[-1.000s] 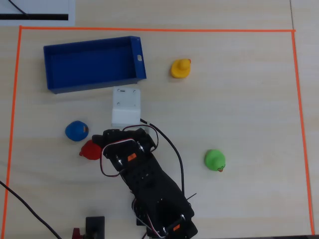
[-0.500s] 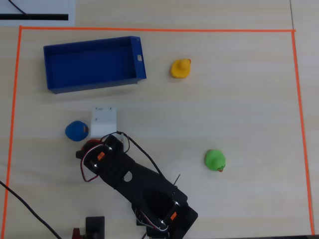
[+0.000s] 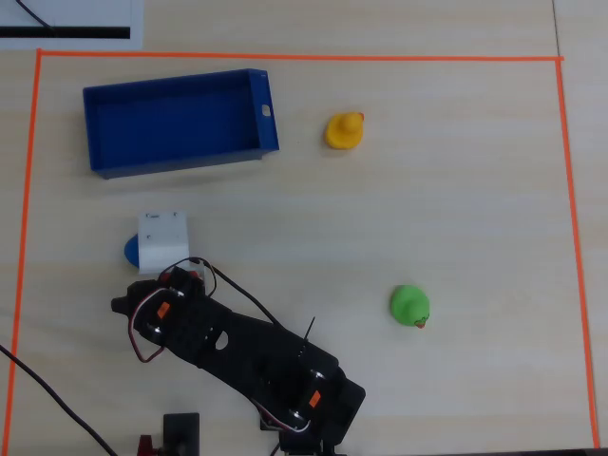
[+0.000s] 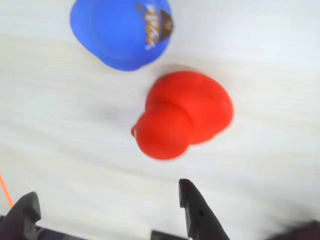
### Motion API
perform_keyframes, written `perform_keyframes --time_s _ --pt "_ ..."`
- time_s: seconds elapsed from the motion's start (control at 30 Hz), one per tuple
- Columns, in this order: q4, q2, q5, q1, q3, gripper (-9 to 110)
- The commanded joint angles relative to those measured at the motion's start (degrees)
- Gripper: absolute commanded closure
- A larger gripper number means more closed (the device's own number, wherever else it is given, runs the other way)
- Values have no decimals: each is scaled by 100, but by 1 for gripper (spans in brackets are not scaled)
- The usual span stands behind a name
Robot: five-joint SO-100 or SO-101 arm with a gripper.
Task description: Grasp red duck and put it into box.
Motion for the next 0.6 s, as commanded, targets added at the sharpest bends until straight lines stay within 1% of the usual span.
perform_keyframes --time_s 0.0,0.23,0.57 --pt "-264 -70 -167 9 -185 64" --pt "-352 -18 -545 352 -79 64" --pt "-844 18 -598 466 545 65"
